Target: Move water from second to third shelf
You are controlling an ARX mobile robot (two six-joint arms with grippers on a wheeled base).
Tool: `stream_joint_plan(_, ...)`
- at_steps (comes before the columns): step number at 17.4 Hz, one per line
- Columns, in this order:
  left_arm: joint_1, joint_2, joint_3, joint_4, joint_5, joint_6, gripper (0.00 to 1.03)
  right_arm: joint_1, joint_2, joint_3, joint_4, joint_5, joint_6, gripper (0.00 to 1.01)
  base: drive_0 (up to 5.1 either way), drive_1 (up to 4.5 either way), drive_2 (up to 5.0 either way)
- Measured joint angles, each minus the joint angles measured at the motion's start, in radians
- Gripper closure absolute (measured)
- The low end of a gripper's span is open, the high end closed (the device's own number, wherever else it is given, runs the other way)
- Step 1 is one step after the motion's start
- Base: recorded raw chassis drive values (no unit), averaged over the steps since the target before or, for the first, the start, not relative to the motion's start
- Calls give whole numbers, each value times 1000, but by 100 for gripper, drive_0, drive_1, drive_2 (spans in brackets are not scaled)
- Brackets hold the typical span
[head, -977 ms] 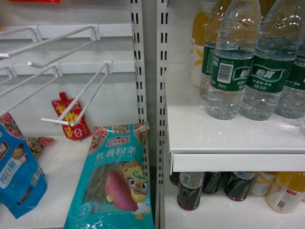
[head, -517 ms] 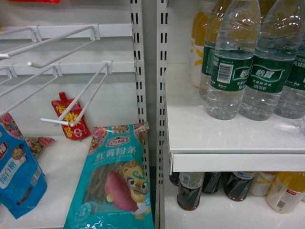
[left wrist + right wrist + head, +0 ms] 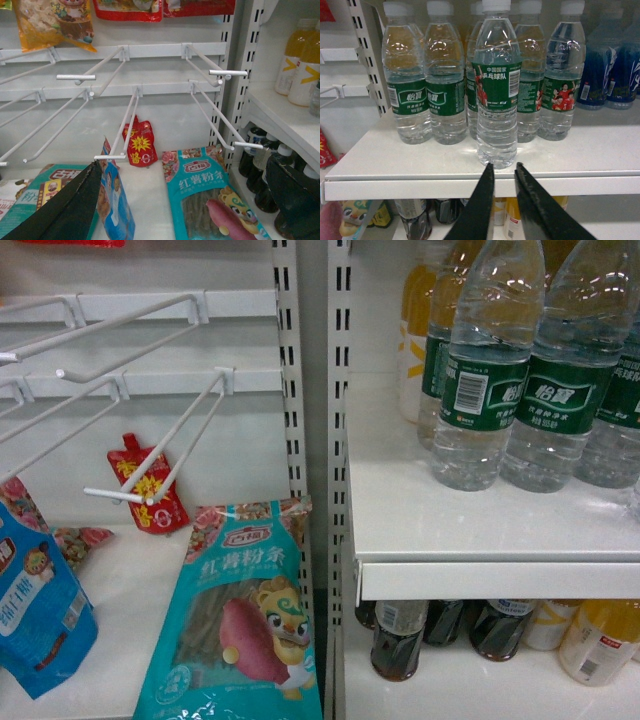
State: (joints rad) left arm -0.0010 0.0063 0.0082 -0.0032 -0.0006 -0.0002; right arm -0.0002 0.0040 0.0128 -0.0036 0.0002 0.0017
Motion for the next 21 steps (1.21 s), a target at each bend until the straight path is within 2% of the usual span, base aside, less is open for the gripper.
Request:
stream_joint_plan(4, 0, 0, 0, 0, 0, 0, 5, 0, 0, 0, 0, 0, 0, 51, 0, 0, 0)
stream_joint_plan(8, 0, 0, 0, 0, 0, 0, 5, 0, 0, 0, 0, 0, 0, 2, 0, 0, 0)
stream_joint_plan(21, 0, 0, 0, 2, 0, 0, 5, 0, 0, 0, 3, 0, 0, 3, 0, 0, 0)
